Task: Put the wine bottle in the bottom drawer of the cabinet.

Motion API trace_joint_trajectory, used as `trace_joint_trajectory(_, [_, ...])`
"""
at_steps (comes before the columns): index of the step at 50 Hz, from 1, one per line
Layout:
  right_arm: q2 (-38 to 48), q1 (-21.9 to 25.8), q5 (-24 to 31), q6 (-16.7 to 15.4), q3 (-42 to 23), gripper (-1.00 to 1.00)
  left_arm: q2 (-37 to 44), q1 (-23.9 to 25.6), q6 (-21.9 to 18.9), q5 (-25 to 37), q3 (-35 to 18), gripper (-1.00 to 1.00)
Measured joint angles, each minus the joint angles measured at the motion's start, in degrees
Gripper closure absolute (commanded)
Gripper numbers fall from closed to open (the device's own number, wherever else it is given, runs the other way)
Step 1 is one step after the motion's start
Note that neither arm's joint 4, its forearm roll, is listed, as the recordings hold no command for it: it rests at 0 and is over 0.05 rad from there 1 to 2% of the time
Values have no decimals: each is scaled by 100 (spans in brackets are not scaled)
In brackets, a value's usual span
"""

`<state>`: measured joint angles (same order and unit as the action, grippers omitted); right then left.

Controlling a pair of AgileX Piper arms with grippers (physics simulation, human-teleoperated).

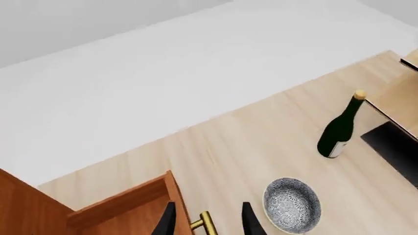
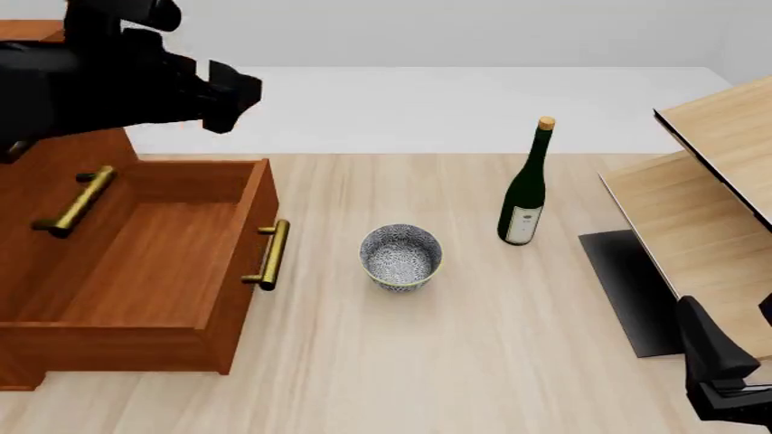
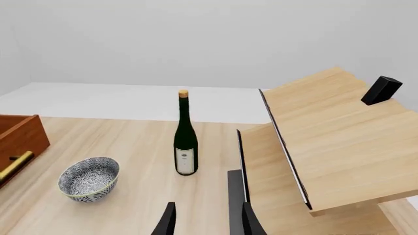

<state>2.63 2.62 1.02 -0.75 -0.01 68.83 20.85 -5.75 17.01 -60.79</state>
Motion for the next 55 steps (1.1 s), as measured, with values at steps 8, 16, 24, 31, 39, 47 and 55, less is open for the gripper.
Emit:
trace_joint_trajectory(8, [-3,0,3,2,0,-100,384,313,-72,272,-852,-100])
trace_joint_trajectory(16, [46,-3,-41,15,0,-100,845,595,-125,538,-1735,-100])
trace_joint_trajectory(24, [63,-10,-55,29,0,-100,1335,844,-151,762,-2611,-100])
trace_joint_trajectory(31, [78,-14,-70,41,0,-100,1793,1055,-154,950,-3364,-100])
trace_joint_trajectory(39, [91,-17,-83,61,0,-100,2363,1181,-120,1137,-4215,-100])
trace_joint_trajectory(47, [66,-20,-54,82,0,-100,2977,1283,-93,1347,-5105,-100])
trace_joint_trajectory(55, [59,-21,-44,98,0,-100,3570,1421,-73,1528,-5902,-100])
